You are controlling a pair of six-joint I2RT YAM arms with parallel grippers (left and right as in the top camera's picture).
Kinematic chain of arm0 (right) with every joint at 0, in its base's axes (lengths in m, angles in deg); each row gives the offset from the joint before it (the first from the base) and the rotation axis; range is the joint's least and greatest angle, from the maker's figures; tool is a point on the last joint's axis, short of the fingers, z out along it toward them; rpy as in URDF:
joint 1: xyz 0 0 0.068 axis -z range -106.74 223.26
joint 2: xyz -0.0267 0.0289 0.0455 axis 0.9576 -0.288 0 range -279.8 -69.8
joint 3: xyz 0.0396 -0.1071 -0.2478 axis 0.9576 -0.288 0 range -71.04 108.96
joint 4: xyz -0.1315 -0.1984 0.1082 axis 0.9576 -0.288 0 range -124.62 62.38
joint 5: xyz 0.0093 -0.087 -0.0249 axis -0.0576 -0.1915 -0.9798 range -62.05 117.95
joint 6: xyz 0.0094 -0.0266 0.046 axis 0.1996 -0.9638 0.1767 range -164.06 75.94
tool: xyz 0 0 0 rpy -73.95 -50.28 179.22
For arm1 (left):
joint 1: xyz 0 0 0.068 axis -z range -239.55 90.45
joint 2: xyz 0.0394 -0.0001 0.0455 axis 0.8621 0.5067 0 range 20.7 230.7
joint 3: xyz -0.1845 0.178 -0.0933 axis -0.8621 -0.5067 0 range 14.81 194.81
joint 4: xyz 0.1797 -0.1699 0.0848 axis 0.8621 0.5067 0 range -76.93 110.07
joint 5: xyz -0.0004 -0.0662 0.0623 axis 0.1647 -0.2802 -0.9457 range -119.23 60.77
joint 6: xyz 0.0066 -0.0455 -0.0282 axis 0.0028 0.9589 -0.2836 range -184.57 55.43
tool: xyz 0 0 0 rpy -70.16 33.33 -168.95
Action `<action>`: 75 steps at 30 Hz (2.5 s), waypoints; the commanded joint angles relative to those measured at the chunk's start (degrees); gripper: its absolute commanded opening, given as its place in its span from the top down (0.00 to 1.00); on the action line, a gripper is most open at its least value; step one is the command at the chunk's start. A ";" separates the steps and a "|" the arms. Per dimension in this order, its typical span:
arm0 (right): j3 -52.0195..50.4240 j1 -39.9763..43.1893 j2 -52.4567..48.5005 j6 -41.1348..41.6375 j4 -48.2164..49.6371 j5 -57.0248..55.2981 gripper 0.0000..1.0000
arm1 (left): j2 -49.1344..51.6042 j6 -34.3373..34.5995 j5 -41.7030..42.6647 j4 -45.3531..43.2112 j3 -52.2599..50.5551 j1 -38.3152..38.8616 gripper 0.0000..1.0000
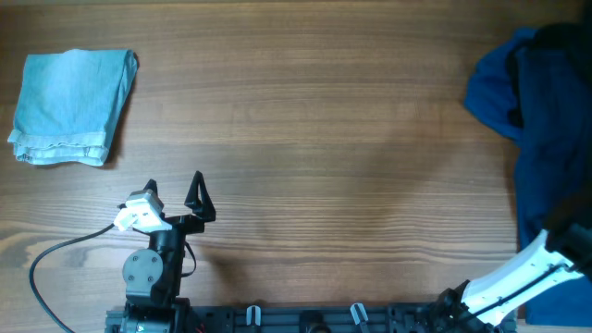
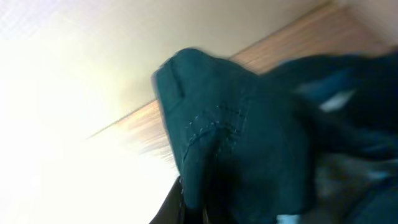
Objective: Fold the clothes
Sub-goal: 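Grasp the black shorts from the pile with the right gripper, then drag the black shorts to the table center and release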
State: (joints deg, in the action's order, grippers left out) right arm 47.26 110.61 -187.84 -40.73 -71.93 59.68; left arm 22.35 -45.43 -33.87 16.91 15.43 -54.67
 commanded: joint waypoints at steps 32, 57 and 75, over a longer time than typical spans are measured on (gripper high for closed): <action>0.24 -46.73 4.57 0.76 -24.92 -18.03 0.00 | -0.09 -1.18 -2.97 -3.21 -0.28 0.31 0.00; -15.54 -37.77 -2.51 8.83 -19.61 -38.03 0.33 | 88.65 -14.19 23.47 33.24 77.94 0.90 0.00; -33.92 -33.94 -2.51 13.40 0.04 -24.15 0.48 | 89.22 -14.21 22.38 33.90 77.94 0.90 0.00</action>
State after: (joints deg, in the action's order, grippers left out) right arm 14.69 76.84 -189.87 -29.34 -73.09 34.39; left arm 111.24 -58.53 -11.75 50.65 92.34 -53.97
